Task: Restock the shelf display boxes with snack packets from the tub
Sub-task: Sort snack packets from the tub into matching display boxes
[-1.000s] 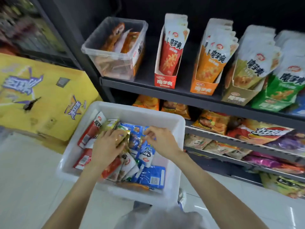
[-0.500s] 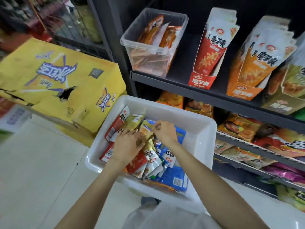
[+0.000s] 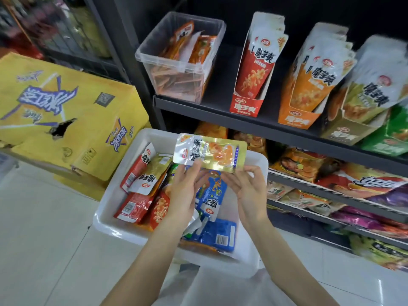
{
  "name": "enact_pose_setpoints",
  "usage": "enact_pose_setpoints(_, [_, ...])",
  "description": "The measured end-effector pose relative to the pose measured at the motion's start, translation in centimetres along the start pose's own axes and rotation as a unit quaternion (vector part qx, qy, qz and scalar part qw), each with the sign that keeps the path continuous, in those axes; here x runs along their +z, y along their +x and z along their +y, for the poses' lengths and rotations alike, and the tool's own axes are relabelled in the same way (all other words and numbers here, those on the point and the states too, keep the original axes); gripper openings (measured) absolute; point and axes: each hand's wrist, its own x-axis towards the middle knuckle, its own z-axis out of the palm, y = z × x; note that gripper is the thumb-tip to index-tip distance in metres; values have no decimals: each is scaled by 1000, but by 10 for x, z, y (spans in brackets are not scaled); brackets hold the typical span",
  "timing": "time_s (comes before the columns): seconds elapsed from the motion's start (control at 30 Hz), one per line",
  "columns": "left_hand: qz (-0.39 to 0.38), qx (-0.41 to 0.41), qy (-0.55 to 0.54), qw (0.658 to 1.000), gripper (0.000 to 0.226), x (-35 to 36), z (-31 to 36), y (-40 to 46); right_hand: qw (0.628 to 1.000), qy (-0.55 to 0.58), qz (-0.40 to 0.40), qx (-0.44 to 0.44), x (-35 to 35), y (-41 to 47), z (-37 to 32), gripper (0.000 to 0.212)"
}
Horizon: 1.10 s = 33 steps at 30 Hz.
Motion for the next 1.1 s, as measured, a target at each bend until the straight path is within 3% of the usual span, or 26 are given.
enact_pose_setpoints(0.13, [70, 76, 52, 993, 30, 9, 2, 9, 993, -119, 0, -22, -16, 1, -1, 17])
enact_pose_setpoints(0.23, [27, 131, 216, 967, 24, 4, 3, 16, 957, -261, 15, -125, -33, 8, -14, 31])
enact_pose_setpoints(0.37, [-105, 180, 463, 862, 25, 9, 8, 19, 897, -406, -18, -176, -45, 17, -40, 53])
enact_pose_setpoints(0.47, [-200, 200, 589, 757, 25, 28, 12, 16, 891, -427, -49, -144, -56, 23, -60, 68])
enact_pose_setpoints(0.53, [-252, 218, 631, 700, 29, 46, 13, 14, 885, -445, -77, -113, -68, 23, -71, 61])
enact_pose_setpoints(0.6, [-278, 233, 650, 668, 34, 66, 11, 14, 847, -511, -83, -121, -81, 20, -83, 35])
enact_pose_setpoints(0.67, [-291, 266, 633, 666, 33, 89, 9, 15, 831, -532, -58, -151, -94, 16, -101, 13])
enact_pose_setpoints(0.77, [-279, 367, 537, 706, 33, 128, 5, 21, 867, -451, 38, -209, -118, 9, -139, 11])
enact_pose_setpoints(0.83, [-245, 444, 494, 706, 36, 154, 4, 28, 869, -392, 126, -274, -133, 6, -172, 15])
enact_pose_setpoints(0.9, [-225, 500, 486, 680, 34, 179, 2, 37, 840, -365, 208, -343, -146, 8, -202, 10])
enact_pose_setpoints(0.97, [-226, 532, 504, 643, 32, 203, -3, 45, 802, -373, 259, -388, -152, 20, -225, 21])
enact_pose_setpoints(1.1, [-218, 587, 562, 541, 27, 236, -22, 59, 730, -458, 264, -433, -144, 63, -250, 26])
